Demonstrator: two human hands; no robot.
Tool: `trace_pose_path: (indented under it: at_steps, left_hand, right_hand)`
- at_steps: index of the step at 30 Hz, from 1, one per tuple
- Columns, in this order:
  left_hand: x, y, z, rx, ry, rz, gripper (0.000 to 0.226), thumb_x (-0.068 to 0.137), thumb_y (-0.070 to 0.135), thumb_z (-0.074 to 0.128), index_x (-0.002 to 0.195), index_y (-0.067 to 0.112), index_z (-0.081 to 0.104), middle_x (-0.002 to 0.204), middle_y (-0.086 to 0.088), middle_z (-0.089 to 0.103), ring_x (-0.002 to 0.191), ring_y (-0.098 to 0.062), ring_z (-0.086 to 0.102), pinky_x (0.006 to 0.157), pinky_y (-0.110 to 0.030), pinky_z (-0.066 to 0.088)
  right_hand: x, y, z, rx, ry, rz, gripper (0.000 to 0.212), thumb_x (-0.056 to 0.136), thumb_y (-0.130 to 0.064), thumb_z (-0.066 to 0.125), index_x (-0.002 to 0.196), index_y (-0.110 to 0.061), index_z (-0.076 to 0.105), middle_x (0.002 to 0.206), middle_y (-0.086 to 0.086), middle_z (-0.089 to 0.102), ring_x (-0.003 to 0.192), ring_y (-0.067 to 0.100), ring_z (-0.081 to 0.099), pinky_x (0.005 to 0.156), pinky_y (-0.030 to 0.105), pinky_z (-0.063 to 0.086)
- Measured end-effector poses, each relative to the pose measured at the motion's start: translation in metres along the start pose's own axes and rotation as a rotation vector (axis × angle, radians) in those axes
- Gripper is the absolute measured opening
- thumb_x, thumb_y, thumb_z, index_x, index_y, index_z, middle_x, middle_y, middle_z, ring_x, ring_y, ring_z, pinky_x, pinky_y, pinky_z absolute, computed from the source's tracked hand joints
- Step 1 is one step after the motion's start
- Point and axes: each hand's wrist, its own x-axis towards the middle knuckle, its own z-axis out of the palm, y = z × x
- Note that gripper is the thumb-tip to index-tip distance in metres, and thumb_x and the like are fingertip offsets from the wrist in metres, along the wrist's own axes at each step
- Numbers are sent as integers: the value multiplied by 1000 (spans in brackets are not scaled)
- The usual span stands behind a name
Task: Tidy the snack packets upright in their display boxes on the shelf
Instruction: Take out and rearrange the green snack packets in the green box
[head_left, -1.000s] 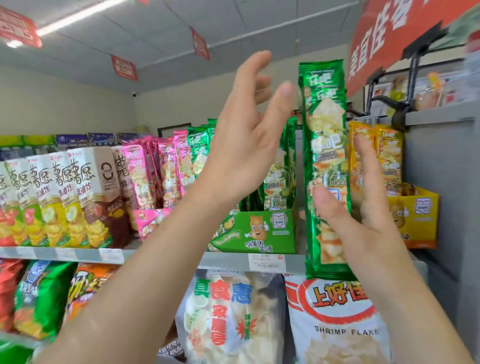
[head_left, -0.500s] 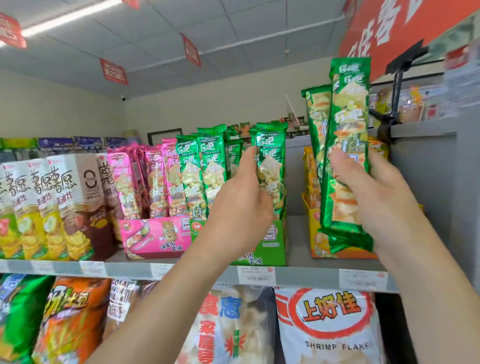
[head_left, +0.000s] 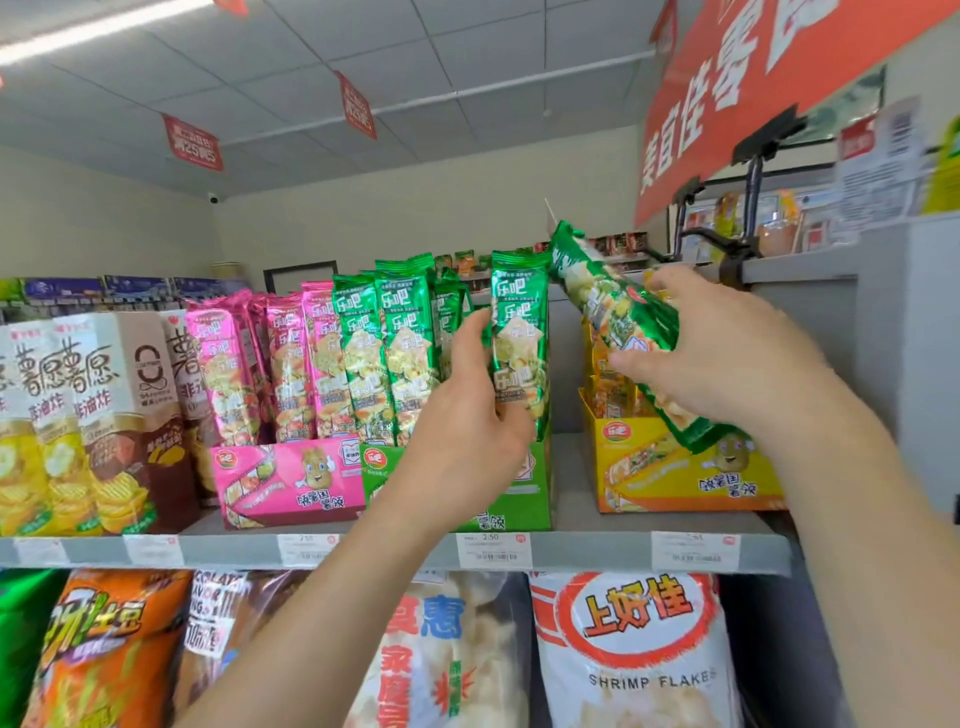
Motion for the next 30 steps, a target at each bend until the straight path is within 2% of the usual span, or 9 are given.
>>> trace_pose_path:
  at_steps: [2, 4, 7, 10, 12, 16, 21, 25, 30]
  left_hand:
    - [0, 0, -1, -16, -9, -1, 73, 92, 8, 53, 150, 31, 14, 118, -22, 61, 99, -13, 44, 72, -45, 57]
    - [0, -2, 0, -17, -12, 0, 74, 92, 8, 53, 150, 32, 13, 99, -6, 63, 77, -11, 55, 68, -42, 57]
    - [1, -3, 3, 15, -16, 0, 77, 90, 10, 54, 151, 32, 11, 73, 27, 35, 43, -5, 52, 49, -32, 49]
    - [1, -3, 3, 38, -19, -5, 79, 91, 10, 53, 153, 29, 7, 71, 26, 31, 39, -6, 49, 47, -30, 44]
    - [1, -1, 2, 89, -28, -4, 80, 93, 11, 51, 154, 25, 3, 71, 17, 37, 40, -5, 49, 48, -29, 43]
    - [-1, 4, 2, 144, -18, 24, 75, 97, 11, 46, 156, 17, -1, 56, 5, 51, 44, -4, 49, 39, -18, 32]
    - [1, 4, 6, 369, 85, 47, 67, 99, 14, 45, 155, 10, 8, 59, 5, 44, 61, -25, 52, 53, -35, 32]
    - [-1, 2, 9, 421, 71, 62, 62, 101, 20, 42, 155, 10, 11, 72, -5, 57, 72, -32, 60, 58, -37, 37]
    - [-5, 10, -7, 604, -32, 141, 63, 95, 9, 46, 152, 9, 19, 70, -3, 52, 66, -27, 54, 58, -34, 37]
  right_hand:
    - [10, -3, -3, -143, -150, -17, 74, 75, -54, 74, 136, -34, 37, 130, 1, 59, 113, 30, 58, 76, 39, 48]
    - [16, -5, 0, -289, -262, -32, 68, 76, -43, 74, 134, -34, 40, 128, 1, 58, 114, 29, 56, 76, 39, 44]
    - [23, -8, 2, -456, -378, -77, 59, 83, -35, 67, 137, -34, 42, 131, -1, 56, 114, 25, 55, 89, 47, 41]
    - [26, -14, -4, -383, -534, -113, 78, 84, -44, 70, 148, -40, 28, 129, 1, 61, 79, 15, 63, 81, 36, 51]
    - [27, -14, -2, -381, -586, -149, 90, 80, -61, 67, 152, -40, 17, 139, -1, 54, 100, 18, 63, 95, 38, 49]
    - [26, -15, 4, -395, -533, -155, 98, 75, -76, 57, 153, -39, 12, 151, -5, 41, 132, 25, 44, 108, 53, 36]
    - [23, -21, -19, -197, -226, -224, 90, 78, -73, 56, 152, -38, 18, 159, -7, 28, 143, 24, 32, 112, 58, 29]
    - [23, -45, -16, 307, 176, -415, 67, 89, -54, 58, 147, -38, 30, 151, -3, 39, 136, 19, 38, 105, 35, 29]
    - [42, -59, 6, 159, -24, -393, 66, 88, -52, 62, 147, -33, 37, 151, -4, 43, 136, 18, 41, 109, 36, 34]
